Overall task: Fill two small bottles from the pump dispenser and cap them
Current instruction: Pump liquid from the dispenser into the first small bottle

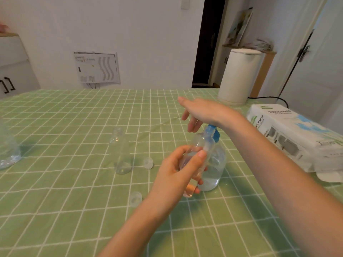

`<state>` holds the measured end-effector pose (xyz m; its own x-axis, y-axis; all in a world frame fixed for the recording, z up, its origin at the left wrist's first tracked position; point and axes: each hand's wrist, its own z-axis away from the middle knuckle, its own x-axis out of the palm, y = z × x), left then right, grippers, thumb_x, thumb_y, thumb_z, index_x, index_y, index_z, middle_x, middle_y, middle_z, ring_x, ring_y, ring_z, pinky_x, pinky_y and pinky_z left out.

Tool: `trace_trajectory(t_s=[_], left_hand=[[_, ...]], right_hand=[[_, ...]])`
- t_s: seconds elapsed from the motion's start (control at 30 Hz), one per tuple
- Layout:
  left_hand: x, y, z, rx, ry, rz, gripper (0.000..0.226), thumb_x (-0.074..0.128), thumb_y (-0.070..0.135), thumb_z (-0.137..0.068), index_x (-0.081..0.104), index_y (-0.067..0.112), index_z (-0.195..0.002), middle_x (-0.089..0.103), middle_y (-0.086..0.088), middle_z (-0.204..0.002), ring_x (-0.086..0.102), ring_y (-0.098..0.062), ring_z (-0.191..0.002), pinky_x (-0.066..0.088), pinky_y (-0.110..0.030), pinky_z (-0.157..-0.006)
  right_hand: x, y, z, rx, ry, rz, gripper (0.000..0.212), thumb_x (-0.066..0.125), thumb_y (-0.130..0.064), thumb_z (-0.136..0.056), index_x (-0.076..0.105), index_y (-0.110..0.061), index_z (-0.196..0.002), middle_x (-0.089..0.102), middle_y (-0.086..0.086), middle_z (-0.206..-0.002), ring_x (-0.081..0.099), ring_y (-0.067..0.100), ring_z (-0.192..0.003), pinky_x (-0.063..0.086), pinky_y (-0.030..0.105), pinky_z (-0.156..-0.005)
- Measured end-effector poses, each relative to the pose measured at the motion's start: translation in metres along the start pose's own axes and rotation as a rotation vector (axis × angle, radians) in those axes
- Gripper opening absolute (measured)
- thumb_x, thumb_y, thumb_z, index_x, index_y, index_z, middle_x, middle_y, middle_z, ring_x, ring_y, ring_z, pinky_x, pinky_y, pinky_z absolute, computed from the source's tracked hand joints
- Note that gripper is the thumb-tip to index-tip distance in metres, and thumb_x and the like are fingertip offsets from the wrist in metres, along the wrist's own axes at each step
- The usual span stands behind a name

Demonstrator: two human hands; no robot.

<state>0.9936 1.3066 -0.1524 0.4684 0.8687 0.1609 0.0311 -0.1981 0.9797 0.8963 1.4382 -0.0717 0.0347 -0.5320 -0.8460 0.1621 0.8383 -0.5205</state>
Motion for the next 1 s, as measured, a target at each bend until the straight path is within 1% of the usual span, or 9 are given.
trace_trajectory(t_s=[0.2, 0.33, 0.47, 0.57, 0.67, 0.73, 0.87, 0.9, 1.0], left_hand=[[0.001, -0.002, 0.001, -0.001, 0.019, 0.017, 0.028, 0.066, 0.048, -0.075, 0.067, 0.028, -0.095, 0.068, 0.003, -0.072, 0.058, -0.008, -0.056, 0.047, -0.019, -0.046], [0.001, -0.001, 0.002, 0.005, 0.023, 0.01, 0.033, 0.062, 0.047, -0.067, 0.067, 0.028, -0.093, 0.068, 0.004, -0.07, 0.057, -0.008, -0.054, 0.047, -0.019, -0.045], [0.001, 0.004, 0.0, 0.012, 0.023, -0.005, 0.032, 0.065, 0.05, -0.075, 0.066, 0.028, -0.098, 0.069, 0.005, -0.074, 0.059, -0.008, -0.056, 0.048, -0.019, -0.047], [0.001, 0.005, -0.001, 0.009, 0.025, 0.0, 0.032, 0.066, 0.05, -0.075, 0.066, 0.028, -0.098, 0.069, 0.005, -0.073, 0.059, -0.008, -0.056, 0.048, -0.019, -0.047], [0.001, 0.004, 0.0, 0.008, 0.022, 0.001, 0.028, 0.066, 0.048, -0.075, 0.067, 0.029, -0.096, 0.069, 0.005, -0.073, 0.059, -0.008, -0.057, 0.048, -0.019, -0.047], [0.002, 0.002, 0.001, 0.002, 0.026, -0.002, 0.028, 0.066, 0.048, -0.075, 0.067, 0.028, -0.096, 0.069, 0.004, -0.073, 0.058, -0.008, -0.056, 0.047, -0.019, -0.047], [0.002, -0.001, 0.003, -0.018, 0.031, -0.001, 0.027, 0.065, 0.046, -0.074, 0.067, 0.028, -0.095, 0.068, 0.004, -0.072, 0.058, -0.009, -0.056, 0.047, -0.019, -0.046], [0.003, -0.001, 0.003, -0.018, 0.032, 0.0, 0.029, 0.068, 0.048, -0.074, 0.067, 0.027, -0.095, 0.068, 0.004, -0.072, 0.057, -0.009, -0.056, 0.046, -0.019, -0.046], [0.003, 0.0, 0.003, -0.02, 0.038, -0.006, 0.035, 0.065, 0.05, -0.069, 0.067, 0.026, -0.096, 0.067, 0.004, -0.071, 0.057, -0.009, -0.055, 0.046, -0.019, -0.046]], right_hand=[[0.003, 0.0, 0.003, -0.003, 0.001, -0.006, 0.066, 0.018, -0.06, -0.096, 0.062, -0.012, -0.106, 0.071, 0.005, -0.078, 0.065, 0.025, -0.095, 0.036, 0.037, -0.079], [0.001, -0.001, 0.004, -0.022, 0.004, 0.001, 0.068, 0.018, -0.057, -0.097, 0.055, -0.007, -0.125, 0.071, 0.006, -0.084, 0.064, 0.025, -0.097, 0.034, 0.034, -0.077], [-0.009, -0.007, 0.005, -0.037, -0.003, 0.04, 0.064, 0.019, -0.058, -0.097, 0.058, -0.012, -0.117, 0.072, 0.007, -0.087, 0.063, 0.024, -0.098, 0.038, 0.036, -0.078], [-0.01, -0.009, 0.004, -0.042, -0.017, 0.041, 0.064, 0.021, -0.06, -0.096, 0.06, -0.012, -0.112, 0.072, 0.007, -0.086, 0.064, 0.024, -0.095, 0.041, 0.037, -0.077], [-0.007, -0.006, 0.005, -0.055, -0.01, 0.034, 0.064, 0.021, -0.06, -0.096, 0.062, -0.012, -0.109, 0.073, 0.006, -0.084, 0.064, 0.024, -0.095, 0.042, 0.038, -0.082], [-0.004, -0.004, 0.005, -0.043, -0.02, 0.029, 0.064, 0.02, -0.059, -0.096, 0.062, -0.012, -0.11, 0.073, 0.006, -0.083, 0.064, 0.024, -0.096, 0.042, 0.038, -0.084], [0.001, -0.001, 0.007, -0.031, -0.025, 0.042, 0.066, 0.02, -0.059, -0.096, 0.061, -0.01, -0.114, 0.073, 0.007, -0.086, 0.064, 0.024, -0.096, 0.04, 0.036, -0.082], [0.002, -0.001, 0.006, -0.035, -0.018, 0.045, 0.066, 0.02, -0.058, -0.097, 0.061, -0.009, -0.115, 0.072, 0.006, -0.086, 0.064, 0.024, -0.095, 0.04, 0.036, -0.081], [0.002, -0.001, 0.007, -0.052, 0.0, 0.053, 0.066, 0.021, -0.057, -0.097, 0.058, -0.006, -0.119, 0.072, 0.005, -0.085, 0.065, 0.023, -0.095, 0.037, 0.035, -0.078]])
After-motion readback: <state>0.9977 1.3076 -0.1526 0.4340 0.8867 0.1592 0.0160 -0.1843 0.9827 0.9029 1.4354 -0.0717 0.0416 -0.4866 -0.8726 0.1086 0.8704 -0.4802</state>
